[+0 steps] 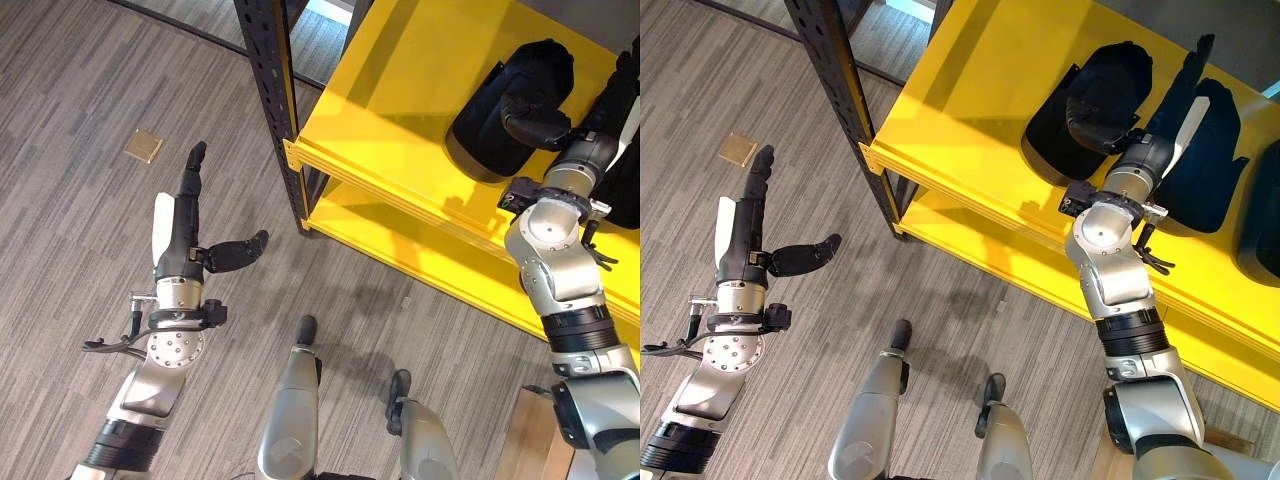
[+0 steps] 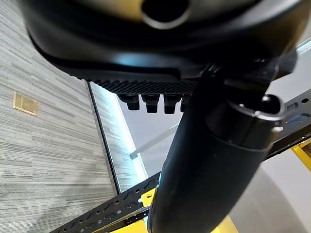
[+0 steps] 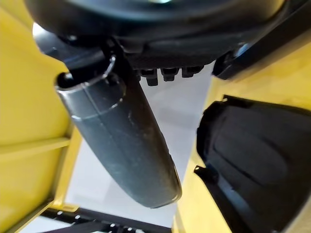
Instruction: Move parts from the plastic box to the shelf.
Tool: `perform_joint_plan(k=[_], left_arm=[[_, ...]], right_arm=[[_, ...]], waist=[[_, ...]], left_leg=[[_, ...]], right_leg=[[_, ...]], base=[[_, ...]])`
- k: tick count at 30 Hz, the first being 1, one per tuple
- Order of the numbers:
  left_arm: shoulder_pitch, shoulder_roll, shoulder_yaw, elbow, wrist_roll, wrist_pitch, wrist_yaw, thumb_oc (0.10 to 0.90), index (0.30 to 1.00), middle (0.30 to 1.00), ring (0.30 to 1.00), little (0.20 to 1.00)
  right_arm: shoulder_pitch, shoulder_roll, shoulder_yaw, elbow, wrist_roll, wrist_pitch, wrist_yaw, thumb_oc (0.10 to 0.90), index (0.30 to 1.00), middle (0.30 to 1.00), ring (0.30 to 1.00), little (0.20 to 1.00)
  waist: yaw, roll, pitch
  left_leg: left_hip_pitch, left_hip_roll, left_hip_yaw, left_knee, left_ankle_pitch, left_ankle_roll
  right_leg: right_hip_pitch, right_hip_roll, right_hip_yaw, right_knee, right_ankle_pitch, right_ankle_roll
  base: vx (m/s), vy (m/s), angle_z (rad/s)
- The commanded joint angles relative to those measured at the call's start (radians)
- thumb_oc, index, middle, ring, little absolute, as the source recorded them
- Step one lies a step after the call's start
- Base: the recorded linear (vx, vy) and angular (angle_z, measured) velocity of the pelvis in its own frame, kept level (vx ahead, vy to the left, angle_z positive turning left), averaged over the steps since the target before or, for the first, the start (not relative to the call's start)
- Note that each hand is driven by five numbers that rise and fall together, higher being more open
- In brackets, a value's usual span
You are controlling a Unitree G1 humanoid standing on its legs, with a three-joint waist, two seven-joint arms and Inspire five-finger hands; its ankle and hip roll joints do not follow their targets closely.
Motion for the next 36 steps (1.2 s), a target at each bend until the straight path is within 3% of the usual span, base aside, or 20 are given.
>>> perform_joint_plan(k=[1,18,26,36], left_arm=[[-0.014,0.05,0.063,-0.088,0.025,-0.114,0.031,0.9,1.0,1.0,1.0,1.0],[-0.021,0.056,0.067,-0.072,0.022,-0.129,0.025,0.9,1.0,1.0,1.0,1.0],[-0.024,0.068,0.071,-0.065,0.022,-0.137,0.028,0.9,1.0,1.0,1.0,1.0],[-0.03,0.074,0.072,-0.055,0.017,-0.138,0.023,0.9,1.0,1.0,1.0,1.0]], right_arm=[[-0.077,-0.014,-0.065,0.002,-0.005,-0.082,0.001,0.9,1.0,1.0,1.0,1.0],[-0.085,0.008,-0.05,0.057,0.108,-0.068,0.055,0.9,1.0,1.0,1.0,1.0],[-0.098,0.021,-0.043,0.09,0.217,-0.096,0.065,0.9,1.0,1.0,1.0,1.0],[-0.109,0.012,-0.079,0.137,0.172,-0.093,0.053,0.9,1.0,1.0,1.0,1.0]], waist=[[0.007,-0.033,-0.116],[0.014,-0.03,-0.105],[0.019,-0.029,-0.104],[0.017,-0.027,-0.101]], left_leg=[[-0.052,0.009,0.081,0.028,-0.088,0.013],[-0.072,0.005,0.075,0.045,-0.087,0.014],[-0.075,0.005,0.075,0.048,-0.088,0.016],[-0.083,0.007,0.073,0.056,-0.09,0.017]], right_leg=[[0.159,0.05,0.018,0.007,-0.103,-0.107],[0.161,0.05,0.017,0.018,-0.109,-0.106],[0.163,0.052,0.016,0.02,-0.111,-0.106],[0.157,0.057,0.019,0.027,-0.113,-0.108]], base=[[0.01,-0.032,0.0],[0.0,0.0,0.0],[0.0,0.0,0.0],[0.0,0.0,0.0]])
